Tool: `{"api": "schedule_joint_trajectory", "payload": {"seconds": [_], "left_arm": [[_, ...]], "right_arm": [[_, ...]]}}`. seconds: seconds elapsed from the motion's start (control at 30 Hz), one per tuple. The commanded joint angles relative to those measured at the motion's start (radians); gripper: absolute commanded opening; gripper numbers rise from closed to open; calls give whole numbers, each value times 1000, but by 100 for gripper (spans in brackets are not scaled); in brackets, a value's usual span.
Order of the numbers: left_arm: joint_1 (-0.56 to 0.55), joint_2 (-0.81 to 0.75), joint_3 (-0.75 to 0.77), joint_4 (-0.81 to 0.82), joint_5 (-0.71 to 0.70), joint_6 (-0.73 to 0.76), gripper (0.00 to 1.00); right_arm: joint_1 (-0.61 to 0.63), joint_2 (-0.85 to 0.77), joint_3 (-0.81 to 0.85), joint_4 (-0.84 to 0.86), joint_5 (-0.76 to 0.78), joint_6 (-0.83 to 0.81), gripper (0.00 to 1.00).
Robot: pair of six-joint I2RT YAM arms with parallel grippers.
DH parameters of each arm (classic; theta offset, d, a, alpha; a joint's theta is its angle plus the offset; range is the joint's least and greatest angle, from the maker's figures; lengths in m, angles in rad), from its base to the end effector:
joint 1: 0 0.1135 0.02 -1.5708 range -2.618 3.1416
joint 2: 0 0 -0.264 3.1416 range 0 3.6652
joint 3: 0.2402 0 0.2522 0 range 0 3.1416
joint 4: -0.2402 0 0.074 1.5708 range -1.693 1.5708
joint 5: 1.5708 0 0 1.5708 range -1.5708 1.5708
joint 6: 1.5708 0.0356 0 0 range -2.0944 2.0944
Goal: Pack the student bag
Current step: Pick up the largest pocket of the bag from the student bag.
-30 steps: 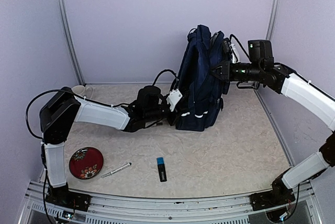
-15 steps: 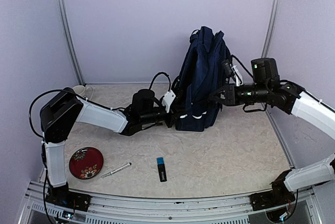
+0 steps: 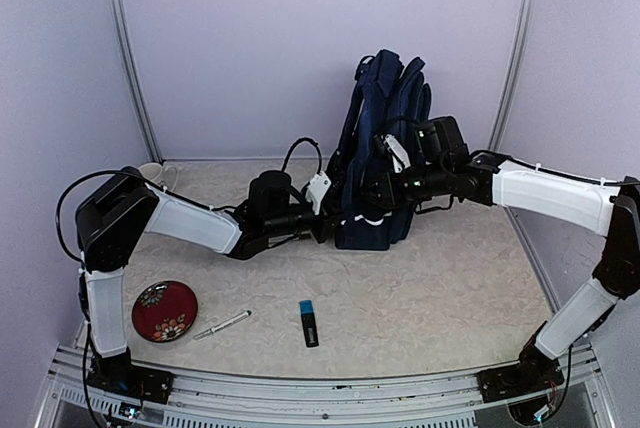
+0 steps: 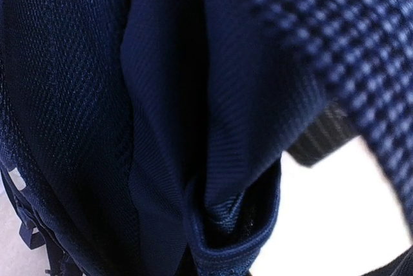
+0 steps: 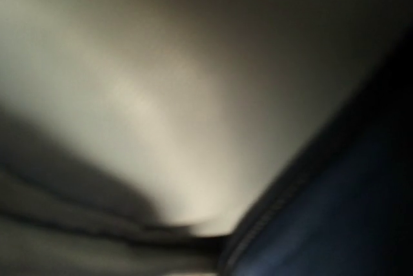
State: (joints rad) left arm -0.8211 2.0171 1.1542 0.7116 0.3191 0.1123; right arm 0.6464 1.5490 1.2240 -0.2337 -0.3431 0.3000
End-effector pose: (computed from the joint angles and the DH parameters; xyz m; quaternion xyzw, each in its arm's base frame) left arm 0.2953 -0.3336 0.1883 0.4294 0.6222 -0.3363 0.5616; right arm 0.2775 0.2244 0.2991 -0.2300 0.8347 0.3506 0.3571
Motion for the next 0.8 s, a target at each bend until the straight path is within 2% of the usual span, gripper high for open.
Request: {"api": "schedule_joint_trajectory", "payload": {"seconds": [0.0, 0.27, 0.37, 0.57, 0.7, 0.77], "left_arm": [[-12, -26, -3, 42, 78, 10, 0], [-13, -11, 7, 20, 66, 54, 14], [-13, -1, 15, 3, 58, 68, 23], [-5, 17, 19, -6, 33, 60, 25], [-3, 31, 30, -18, 47, 55, 35], [-3, 38, 38, -26, 41, 54, 36]], "right_arm": [[6, 44, 48, 61, 100, -37, 18], [40, 73, 23, 44, 291, -59, 25], [55, 87, 18, 47, 317, -64, 30], [65, 127, -1, 36, 367, -59, 30], [78, 137, -18, 32, 366, -55, 32], [88, 138, -21, 17, 361, -62, 35]]}}
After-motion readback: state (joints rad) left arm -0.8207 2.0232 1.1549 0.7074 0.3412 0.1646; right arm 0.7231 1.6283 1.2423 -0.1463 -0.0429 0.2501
